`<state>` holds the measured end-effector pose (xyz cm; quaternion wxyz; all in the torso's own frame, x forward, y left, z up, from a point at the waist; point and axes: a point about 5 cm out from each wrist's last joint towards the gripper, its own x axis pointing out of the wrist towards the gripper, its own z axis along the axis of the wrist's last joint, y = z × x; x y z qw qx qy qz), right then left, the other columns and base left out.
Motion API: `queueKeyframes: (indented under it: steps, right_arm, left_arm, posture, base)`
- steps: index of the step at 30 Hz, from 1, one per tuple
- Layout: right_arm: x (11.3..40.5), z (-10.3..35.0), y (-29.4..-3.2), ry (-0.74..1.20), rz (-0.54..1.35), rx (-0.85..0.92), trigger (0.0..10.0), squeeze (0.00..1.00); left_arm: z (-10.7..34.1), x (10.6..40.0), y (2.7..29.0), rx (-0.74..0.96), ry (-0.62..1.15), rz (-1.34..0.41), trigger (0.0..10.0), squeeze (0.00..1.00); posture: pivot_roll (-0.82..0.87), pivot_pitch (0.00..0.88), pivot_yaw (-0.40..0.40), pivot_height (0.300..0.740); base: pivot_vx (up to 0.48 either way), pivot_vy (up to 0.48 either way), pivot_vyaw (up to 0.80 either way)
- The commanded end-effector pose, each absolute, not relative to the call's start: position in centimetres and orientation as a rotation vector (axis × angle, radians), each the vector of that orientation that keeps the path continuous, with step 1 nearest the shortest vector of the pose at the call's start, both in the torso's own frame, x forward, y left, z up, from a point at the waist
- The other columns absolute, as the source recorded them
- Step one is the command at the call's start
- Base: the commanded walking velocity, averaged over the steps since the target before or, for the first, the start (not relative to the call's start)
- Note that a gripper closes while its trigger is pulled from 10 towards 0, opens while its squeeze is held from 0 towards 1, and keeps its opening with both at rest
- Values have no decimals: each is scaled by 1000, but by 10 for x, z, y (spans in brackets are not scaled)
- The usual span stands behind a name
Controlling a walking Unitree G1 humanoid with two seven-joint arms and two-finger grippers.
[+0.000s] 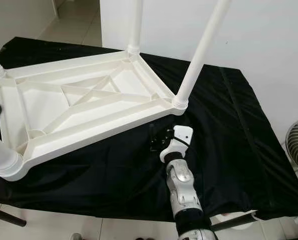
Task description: Building children table
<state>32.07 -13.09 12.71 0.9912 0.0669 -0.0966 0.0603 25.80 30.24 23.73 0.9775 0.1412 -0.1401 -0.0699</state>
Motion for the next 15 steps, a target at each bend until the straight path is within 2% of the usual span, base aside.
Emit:
queueKeyframes:
  steps: [1, 9, 12, 15]
  right_arm:
    - [317, 125, -136, -187, 101, 124, 10000, 0]
    - [318, 128, -137, -195, 107, 112, 10000, 0]
    - [317, 132, -132, -207, 156, 81, 10000, 0]
    - [317, 133, -130, -214, 185, 59, 10000, 0]
  left_arm:
    - [235, 262, 290, 249, -286, -184, 10000, 0]
    - [235, 271, 250, 176, -340, -270, 10000, 0]
    - [233, 272, 222, 122, -354, -320, 10000, 0]
    - [231, 273, 214, 113, -351, -337, 10000, 0]
  posture:
    - [192, 96, -53, 740]
    - [187, 88, -55, 740]
    - [177, 87, -49, 740]
    - [174, 88, -48, 740]
  base:
    - [0, 0, 0]
    - [0, 0, 0]
    - [0, 0, 0]
    - [0, 0, 0]
